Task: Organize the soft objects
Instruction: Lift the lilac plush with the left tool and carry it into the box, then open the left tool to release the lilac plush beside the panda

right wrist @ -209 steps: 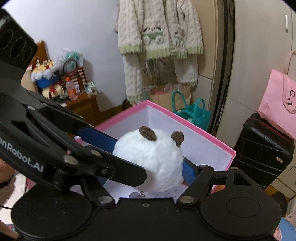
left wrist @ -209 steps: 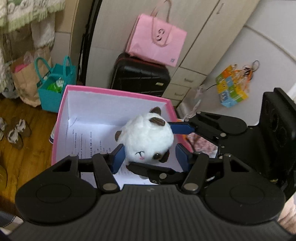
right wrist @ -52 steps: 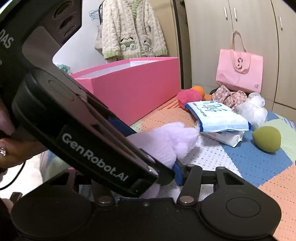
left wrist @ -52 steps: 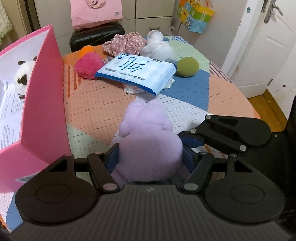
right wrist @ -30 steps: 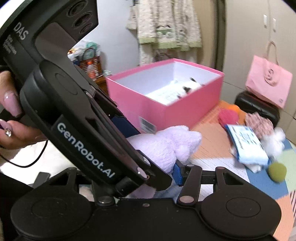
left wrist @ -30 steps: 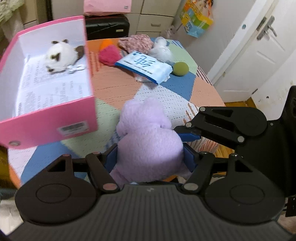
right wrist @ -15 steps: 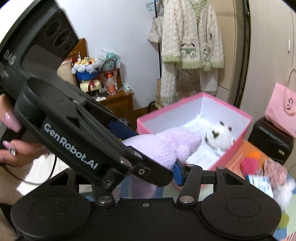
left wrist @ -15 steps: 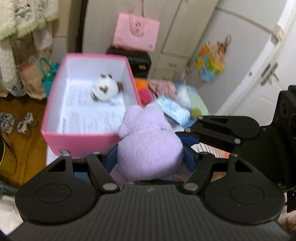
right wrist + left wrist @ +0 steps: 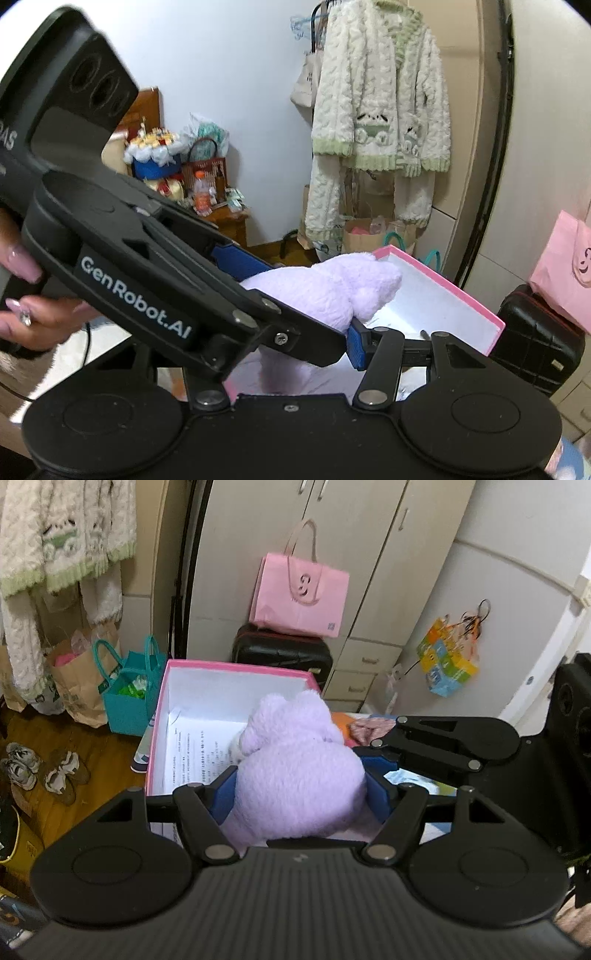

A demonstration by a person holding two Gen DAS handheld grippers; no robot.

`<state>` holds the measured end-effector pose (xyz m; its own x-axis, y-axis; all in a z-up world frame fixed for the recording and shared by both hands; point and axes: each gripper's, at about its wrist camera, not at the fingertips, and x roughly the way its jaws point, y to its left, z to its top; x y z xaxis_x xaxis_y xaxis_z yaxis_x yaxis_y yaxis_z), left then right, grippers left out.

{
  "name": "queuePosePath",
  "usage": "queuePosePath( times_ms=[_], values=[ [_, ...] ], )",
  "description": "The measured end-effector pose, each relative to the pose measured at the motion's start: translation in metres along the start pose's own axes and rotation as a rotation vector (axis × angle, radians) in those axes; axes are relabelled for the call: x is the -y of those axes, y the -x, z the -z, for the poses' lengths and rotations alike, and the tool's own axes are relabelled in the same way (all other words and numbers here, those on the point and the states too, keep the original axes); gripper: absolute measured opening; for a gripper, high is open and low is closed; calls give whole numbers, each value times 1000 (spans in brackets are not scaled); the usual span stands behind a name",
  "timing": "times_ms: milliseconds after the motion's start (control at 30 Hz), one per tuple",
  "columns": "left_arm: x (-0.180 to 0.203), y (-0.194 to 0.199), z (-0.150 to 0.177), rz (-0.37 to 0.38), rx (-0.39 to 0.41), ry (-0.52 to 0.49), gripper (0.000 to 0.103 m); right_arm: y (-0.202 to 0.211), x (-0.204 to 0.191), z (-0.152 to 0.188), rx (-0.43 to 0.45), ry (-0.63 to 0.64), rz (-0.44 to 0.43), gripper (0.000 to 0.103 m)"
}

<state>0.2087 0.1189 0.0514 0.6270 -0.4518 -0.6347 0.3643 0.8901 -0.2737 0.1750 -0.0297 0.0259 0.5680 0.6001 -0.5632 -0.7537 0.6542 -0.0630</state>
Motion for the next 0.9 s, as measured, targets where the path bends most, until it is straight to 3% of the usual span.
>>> queuePosePath(
  times_ms=[333,500,700,900],
  values=[
    [-39,-61,-9,-20,-11,22,68,-62,40,1,-69,57,6,60],
    [-50,-88,-11,-40,-67,21,68,-86,47,7,-136,128,-4,60],
    [-61,-106,-13,-60,-108,26,68,-106,55,8,-194,146,-20,60],
    [-59,-104,-15,-134,-84,-1,70,-117,60,6,-243,145,-11,60]
  ],
)
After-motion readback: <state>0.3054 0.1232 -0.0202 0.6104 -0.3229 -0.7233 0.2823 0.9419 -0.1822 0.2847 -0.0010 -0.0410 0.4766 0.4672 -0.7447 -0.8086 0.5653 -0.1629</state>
